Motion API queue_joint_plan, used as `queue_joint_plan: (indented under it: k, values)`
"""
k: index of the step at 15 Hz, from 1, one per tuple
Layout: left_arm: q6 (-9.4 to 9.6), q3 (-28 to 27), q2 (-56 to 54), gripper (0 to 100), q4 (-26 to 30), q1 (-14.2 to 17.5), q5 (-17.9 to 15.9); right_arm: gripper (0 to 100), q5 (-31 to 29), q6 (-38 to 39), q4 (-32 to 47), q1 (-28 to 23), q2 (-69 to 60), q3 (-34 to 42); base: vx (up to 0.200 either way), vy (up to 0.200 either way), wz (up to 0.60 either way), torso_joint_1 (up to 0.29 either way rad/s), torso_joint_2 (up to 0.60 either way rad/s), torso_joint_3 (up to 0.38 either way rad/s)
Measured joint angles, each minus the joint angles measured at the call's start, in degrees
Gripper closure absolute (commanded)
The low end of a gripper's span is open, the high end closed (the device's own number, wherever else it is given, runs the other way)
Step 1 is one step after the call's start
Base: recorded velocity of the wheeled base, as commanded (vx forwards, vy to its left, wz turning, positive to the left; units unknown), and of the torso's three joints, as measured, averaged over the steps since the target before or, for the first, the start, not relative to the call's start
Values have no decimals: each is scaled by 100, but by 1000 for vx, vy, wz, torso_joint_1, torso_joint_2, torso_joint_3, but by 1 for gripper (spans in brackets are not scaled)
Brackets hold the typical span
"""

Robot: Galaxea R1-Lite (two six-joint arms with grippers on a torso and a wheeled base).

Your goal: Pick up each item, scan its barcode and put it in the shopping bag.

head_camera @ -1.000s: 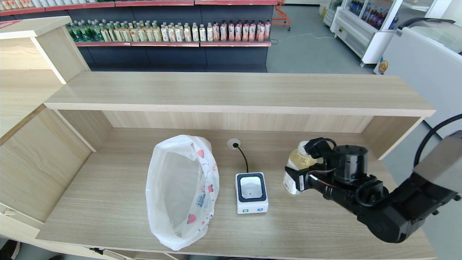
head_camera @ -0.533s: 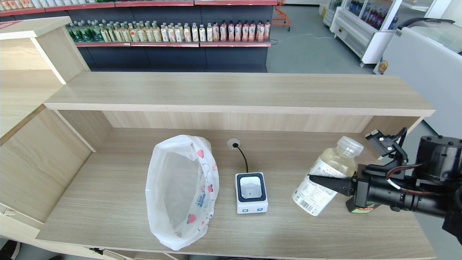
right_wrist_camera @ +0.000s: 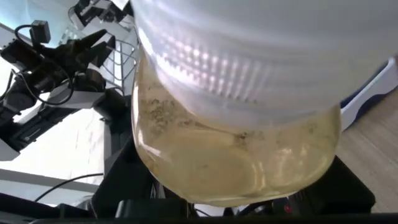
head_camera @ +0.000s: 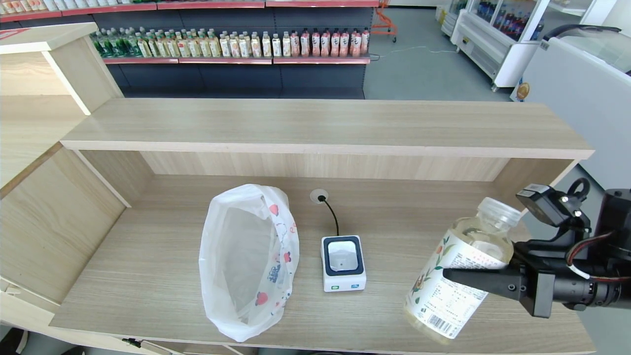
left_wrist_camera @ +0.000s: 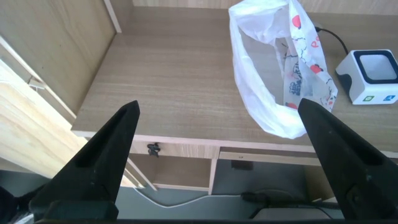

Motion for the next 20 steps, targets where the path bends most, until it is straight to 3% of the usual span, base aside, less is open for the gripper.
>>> queue_joint_plan:
  k: [10,20]
  values:
    - [0,-2,0,0,0,0,0,100,-23,0,195,707,-63,94,0,0,0,0,0,0]
    - [-2,-2,0,0,0,0,0,100,-77,-13,228,770,-143,112,0,0,0,0,0,0]
